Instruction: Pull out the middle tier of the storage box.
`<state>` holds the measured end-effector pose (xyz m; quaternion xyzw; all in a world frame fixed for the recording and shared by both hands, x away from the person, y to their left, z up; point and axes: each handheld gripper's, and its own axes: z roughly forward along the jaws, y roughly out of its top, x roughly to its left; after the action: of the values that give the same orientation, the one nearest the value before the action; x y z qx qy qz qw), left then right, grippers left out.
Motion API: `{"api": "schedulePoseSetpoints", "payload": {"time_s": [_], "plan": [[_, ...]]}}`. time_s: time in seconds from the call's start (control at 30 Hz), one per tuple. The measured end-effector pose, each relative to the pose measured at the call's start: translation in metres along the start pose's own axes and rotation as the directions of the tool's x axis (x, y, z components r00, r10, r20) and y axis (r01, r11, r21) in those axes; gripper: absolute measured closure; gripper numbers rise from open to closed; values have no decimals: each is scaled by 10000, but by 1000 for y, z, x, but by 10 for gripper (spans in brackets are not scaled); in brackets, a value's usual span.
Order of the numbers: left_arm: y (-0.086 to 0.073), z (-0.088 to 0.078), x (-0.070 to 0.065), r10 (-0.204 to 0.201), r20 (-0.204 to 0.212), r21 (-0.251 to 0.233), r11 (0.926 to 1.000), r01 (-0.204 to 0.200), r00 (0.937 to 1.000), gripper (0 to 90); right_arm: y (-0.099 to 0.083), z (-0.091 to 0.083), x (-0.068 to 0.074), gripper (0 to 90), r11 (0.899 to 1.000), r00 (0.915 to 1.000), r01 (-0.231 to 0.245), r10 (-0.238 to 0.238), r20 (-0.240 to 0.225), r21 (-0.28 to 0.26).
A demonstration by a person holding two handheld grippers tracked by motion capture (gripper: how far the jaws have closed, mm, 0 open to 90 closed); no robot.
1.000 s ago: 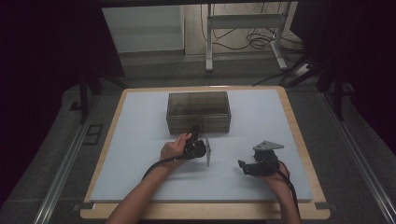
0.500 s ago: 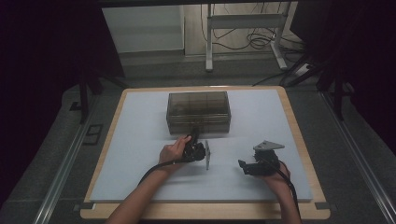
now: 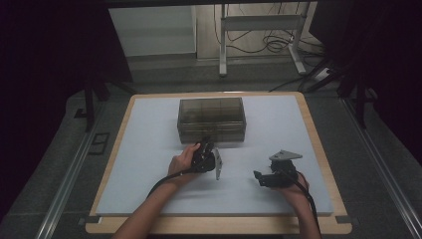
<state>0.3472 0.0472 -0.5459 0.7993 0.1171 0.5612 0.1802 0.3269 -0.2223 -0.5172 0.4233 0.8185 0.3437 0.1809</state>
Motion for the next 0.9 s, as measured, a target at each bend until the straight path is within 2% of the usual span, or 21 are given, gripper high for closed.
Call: {"api": "schedulePoseSetpoints", "payload": {"time_s": [0.1, 0.23, 0.5, 0.6, 0.77, 0.83, 0.9], "plan": [[2, -3, 2, -147, 52, -110, 9998, 148, 9999, 581, 0, 0, 0, 165, 10000, 10000, -12, 12, 5, -17], [4, -7, 5, -463, 387, -92, 9989, 467, 9982, 518, 0, 0, 0, 165, 10000, 10000, -17, 17, 0, -23], [5, -11, 8, -934, 960, -50, 9955, 944, 9910, 457, 0, -1, 0, 165, 10000, 10000, -16, 15, -5, -42], [5, -12, 8, -1144, 1194, 64, 9934, 1145, 9862, 435, 0, 0, 0, 165, 10000, 10000, -10, 10, -3, -31], [3, -17, 9, -1854, 1584, -44, 9821, 1885, 9698, 428, 0, 0, 1, 165, 10000, 10000, -4, 4, -18, -5], [4, -18, 11, -1976, 1662, -51, 9795, 2012, 9661, 429, 0, 1, 1, 165, 10000, 10000, 1, -1, -15, 2], [4, -21, 13, -2132, 1845, -34, 9761, 2175, 9594, 427, 0, 1, 1, 165, 10000, 10000, 0, 0, -13, 3]]}}
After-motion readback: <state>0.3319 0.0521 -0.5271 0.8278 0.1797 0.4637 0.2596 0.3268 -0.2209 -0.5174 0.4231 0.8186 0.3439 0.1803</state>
